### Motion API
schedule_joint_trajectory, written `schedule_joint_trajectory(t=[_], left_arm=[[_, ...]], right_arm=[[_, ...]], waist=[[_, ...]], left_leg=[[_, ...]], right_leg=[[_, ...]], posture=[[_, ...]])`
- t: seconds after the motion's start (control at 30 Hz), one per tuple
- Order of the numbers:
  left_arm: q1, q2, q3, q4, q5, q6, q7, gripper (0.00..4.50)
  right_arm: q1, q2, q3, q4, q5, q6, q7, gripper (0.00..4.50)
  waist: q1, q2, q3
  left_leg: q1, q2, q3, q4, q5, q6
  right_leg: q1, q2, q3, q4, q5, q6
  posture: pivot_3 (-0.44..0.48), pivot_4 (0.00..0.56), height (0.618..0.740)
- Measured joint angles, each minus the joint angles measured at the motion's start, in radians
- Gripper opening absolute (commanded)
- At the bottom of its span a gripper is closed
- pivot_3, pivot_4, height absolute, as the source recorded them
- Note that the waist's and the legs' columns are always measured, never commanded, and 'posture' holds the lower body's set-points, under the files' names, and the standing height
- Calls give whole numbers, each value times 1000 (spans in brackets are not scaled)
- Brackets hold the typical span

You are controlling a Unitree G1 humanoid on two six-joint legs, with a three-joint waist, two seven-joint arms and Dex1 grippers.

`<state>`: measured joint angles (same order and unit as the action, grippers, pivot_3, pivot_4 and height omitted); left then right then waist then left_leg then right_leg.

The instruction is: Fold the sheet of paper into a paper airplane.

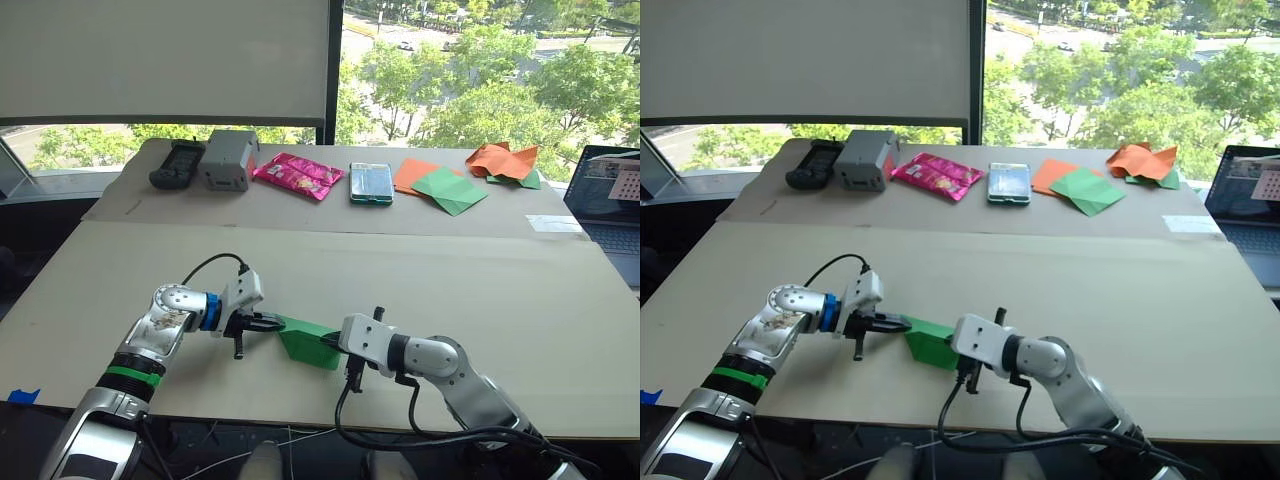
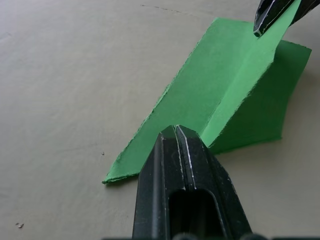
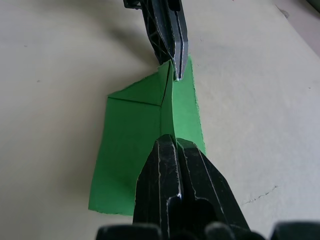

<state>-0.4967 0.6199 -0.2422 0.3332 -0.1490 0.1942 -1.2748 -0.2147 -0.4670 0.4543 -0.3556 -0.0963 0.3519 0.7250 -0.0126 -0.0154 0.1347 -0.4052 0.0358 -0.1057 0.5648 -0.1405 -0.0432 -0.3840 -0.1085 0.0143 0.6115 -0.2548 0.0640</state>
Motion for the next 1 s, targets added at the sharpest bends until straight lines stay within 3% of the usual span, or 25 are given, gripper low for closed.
schedule_joint_trajectory(t=[0.43, 1.0], left_arm=[[8, -1, -12, -3, 34, -82, 12, 8], [23, -1, 3, -24, 31, -38, 39, 8]], right_arm=[[-115, 71, 4, 89, 31, 145, 22, 57], [-121, 101, 16, 156, 18, 168, 11, 57]], waist=[[-3, 1, -1], [-9, 3, -3]], left_leg=[[2, 0, 0, 0, 0, 1], [3, 0, 0, 0, 0, 1]], right_leg=[[1, 0, 0, 1, 0, 0], [1, 0, 0, 3, 0, 0]], posture=[[0, 150, 720], [0, 150, 720]])
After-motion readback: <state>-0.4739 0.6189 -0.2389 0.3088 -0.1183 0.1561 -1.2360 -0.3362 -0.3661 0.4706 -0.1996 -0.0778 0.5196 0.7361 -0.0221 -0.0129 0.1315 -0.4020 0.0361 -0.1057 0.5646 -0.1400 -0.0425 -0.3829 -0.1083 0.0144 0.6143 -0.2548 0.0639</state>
